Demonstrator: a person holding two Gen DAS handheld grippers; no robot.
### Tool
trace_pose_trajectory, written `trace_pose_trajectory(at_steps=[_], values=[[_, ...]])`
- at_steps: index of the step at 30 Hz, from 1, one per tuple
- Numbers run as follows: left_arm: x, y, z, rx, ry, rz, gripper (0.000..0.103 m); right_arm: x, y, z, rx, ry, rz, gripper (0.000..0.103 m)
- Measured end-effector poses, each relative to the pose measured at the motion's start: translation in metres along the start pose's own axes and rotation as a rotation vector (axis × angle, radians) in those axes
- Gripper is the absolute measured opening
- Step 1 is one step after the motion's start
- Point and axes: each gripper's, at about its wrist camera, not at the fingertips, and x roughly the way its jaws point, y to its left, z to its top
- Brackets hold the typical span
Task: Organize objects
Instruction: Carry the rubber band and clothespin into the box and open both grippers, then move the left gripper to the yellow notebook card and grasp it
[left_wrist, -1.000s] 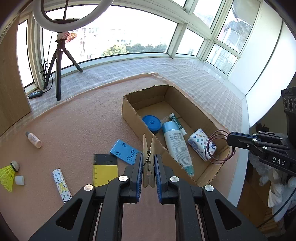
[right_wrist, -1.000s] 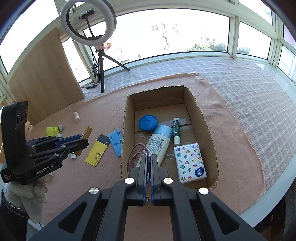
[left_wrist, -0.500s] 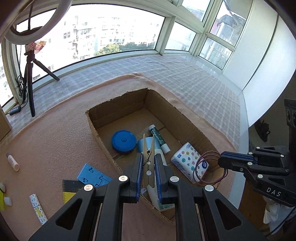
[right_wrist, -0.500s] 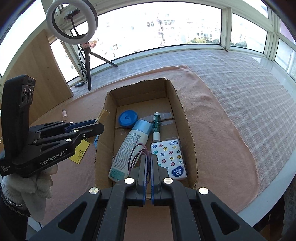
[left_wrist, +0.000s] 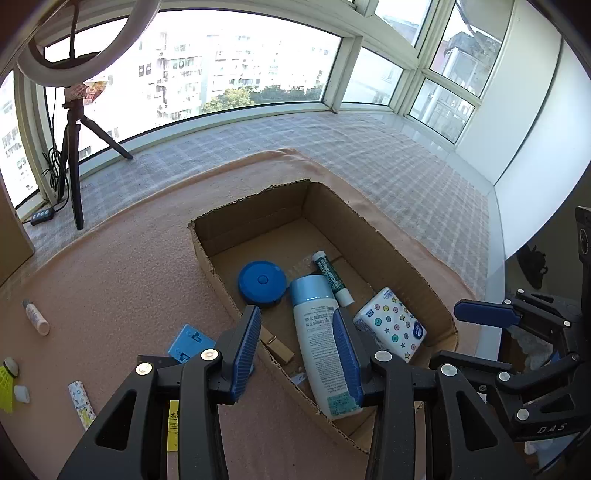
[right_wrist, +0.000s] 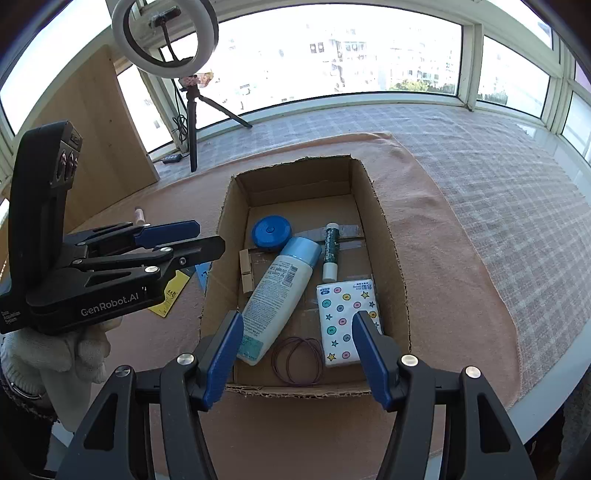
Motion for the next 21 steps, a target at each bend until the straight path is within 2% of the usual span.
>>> trace_pose_trajectory(at_steps=[12, 21], values=[[-0.030, 0.044, -0.021, -0.052, 0.001, 0.059, 0.044, 0.005, 0.024, 0.005, 0.006, 0.006, 0.060, 0.058], [-0.053, 0.111, -0.058, -0.152, 0.026, 0.137, 0.044, 0.012, 0.059, 0.013, 0.020, 0.016, 0.158, 0.059]])
